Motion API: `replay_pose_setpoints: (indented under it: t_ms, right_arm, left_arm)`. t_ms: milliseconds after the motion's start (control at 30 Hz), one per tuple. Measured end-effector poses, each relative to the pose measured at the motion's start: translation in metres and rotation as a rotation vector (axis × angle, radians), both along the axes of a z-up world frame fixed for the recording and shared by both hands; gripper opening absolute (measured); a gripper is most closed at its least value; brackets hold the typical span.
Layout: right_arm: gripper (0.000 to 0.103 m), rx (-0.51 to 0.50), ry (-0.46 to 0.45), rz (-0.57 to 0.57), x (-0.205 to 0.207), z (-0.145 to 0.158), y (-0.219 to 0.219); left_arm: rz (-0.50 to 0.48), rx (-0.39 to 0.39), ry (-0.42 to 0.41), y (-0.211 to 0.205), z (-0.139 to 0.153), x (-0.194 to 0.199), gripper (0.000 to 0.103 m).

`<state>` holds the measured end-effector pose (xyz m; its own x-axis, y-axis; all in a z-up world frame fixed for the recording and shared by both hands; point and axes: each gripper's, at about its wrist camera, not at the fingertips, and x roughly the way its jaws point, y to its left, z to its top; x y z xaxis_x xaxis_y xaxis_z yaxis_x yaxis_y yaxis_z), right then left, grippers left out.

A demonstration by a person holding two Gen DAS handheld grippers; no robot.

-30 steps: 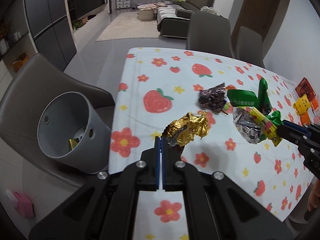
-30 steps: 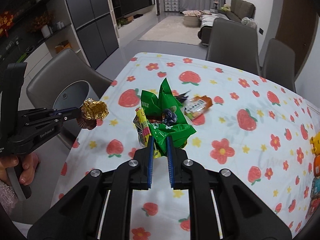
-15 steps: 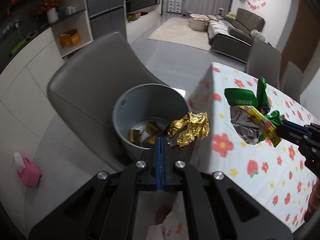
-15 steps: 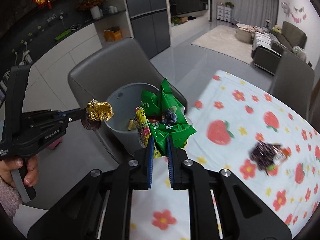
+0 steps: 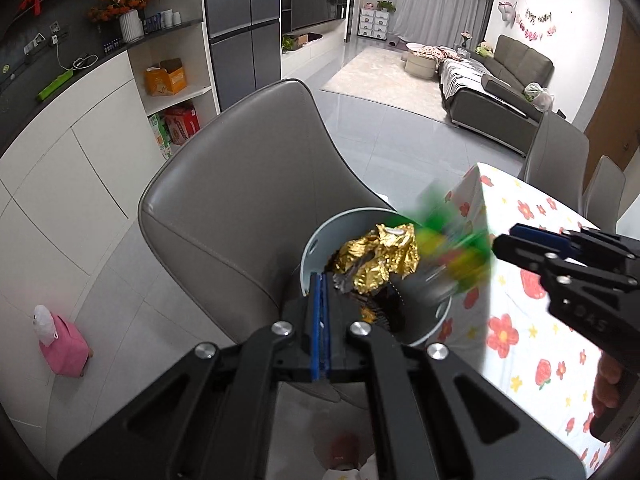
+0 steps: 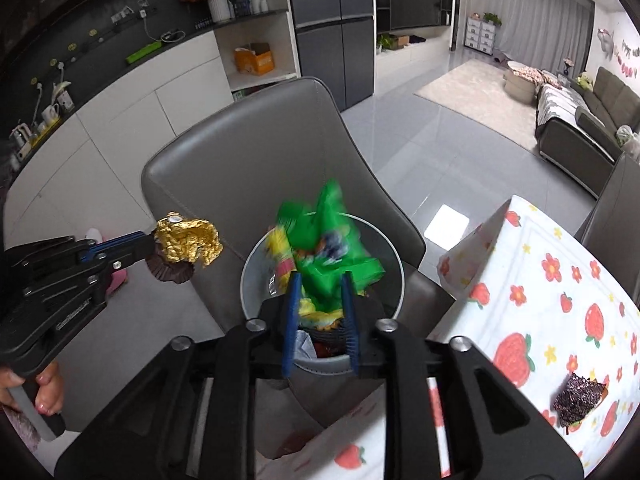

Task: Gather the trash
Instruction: 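Open both tools over the grey bin to drop the candy and snack bag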

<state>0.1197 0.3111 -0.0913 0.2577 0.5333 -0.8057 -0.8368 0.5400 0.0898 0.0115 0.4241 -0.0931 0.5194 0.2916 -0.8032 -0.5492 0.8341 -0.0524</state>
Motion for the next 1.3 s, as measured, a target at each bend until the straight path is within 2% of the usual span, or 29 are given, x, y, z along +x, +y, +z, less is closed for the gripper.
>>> replay_pose_setpoints:
  t_ms: [233,467,500,667,733,767,800,867,1133,1300]
  right_arm:
    - [0.026,-0.011,-0.004,-0.027,0.009,-0.003,0.01]
    - [0.026,-0.03,-0.031,-0.066,0.012,0.001,-0.007]
    - [0.026,-0.034,-0.035,-0.075,0.014,0.002,-0.011]
    - [0.026,-0.043,-0.041,-0.116,0.021,0.002,-0.03]
    - [0.026,-0.045,-0.044,-0.13,0.024,0.002,-0.036]
    - [0.026,-0.044,-0.044,-0.14,0.025,0.002,-0.041]
    - [0.026,-0.043,-0.044,-0.145,0.025,0.003,-0.043]
    - [0.026,-0.042,-0.047,-0.159,0.026,0.004,-0.049]
    - [0.026,-0.018,-0.054,-0.234,0.026,0.008,-0.09]
    - [0.027,-0.013,-0.063,-0.319,0.027,0.012,-0.136]
  left_arm:
    - [-0.03,-0.023,0.003,0.01,-0.01,0.016,0.002]
    - [-0.079,-0.033,0.014,0.011,-0.02,0.043,0.003]
    - [-0.087,-0.032,0.02,0.01,-0.021,0.047,0.006]
    - [-0.113,-0.032,0.071,0.004,-0.032,0.068,0.007]
    - [-0.124,-0.034,0.075,0.0,-0.033,0.072,0.015]
    - [-0.128,-0.033,0.073,-0.003,-0.033,0.073,0.031]
    - [-0.128,-0.025,0.067,-0.006,-0.032,0.074,0.052]
    - [-0.126,-0.002,0.047,-0.012,-0.029,0.072,0.068]
    - [-0.172,0.003,0.035,-0.036,-0.018,0.077,0.068]
    - [-0.23,0.006,0.031,-0.062,-0.014,0.086,0.068]
